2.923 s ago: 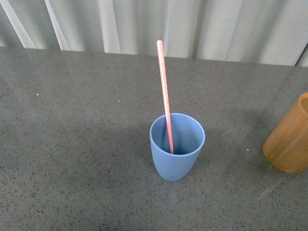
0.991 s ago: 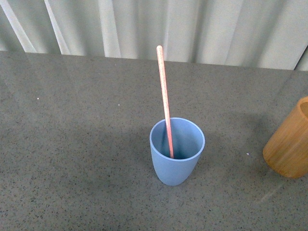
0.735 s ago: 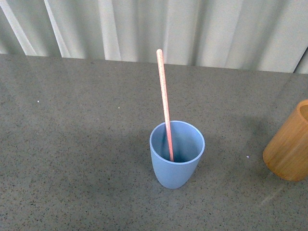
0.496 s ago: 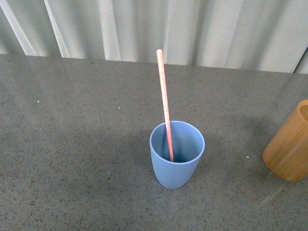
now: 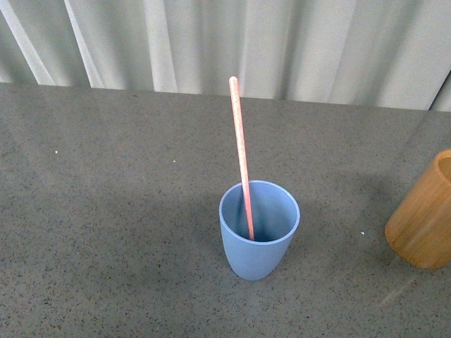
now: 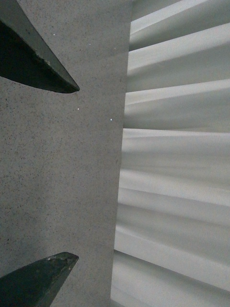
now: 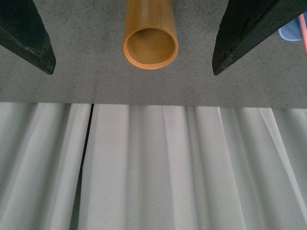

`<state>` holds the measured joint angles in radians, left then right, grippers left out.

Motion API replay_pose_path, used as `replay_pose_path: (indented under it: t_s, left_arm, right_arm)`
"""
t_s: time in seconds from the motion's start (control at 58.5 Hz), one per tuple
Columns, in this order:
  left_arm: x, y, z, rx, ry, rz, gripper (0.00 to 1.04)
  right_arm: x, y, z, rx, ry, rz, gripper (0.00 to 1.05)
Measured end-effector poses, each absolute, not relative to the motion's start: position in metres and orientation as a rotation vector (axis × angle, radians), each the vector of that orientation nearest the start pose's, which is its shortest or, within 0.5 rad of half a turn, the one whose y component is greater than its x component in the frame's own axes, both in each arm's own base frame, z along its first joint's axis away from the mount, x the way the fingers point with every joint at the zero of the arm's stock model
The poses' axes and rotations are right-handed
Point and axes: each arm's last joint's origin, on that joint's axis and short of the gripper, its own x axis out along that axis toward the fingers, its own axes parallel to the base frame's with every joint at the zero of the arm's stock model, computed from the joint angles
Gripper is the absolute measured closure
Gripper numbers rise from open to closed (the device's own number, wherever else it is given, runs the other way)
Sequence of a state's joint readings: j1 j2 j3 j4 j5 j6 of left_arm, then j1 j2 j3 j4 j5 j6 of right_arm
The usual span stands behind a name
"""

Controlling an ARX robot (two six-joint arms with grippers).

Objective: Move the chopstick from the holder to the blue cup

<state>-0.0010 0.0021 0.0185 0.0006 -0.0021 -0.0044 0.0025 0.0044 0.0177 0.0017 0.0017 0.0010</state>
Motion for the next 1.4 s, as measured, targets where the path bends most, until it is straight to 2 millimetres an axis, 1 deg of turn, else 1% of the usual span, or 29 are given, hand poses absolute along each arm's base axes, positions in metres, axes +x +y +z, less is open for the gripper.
replay_pose_path:
  t_s: [1.402]
  left_arm:
    - [0.0967,0.0000,0.1697,-0.004,-0.017,0.001,0.07]
  right_arm:
    - [0.0969,0.0002,0.1694,0.001,-0.015,0.001,0.10]
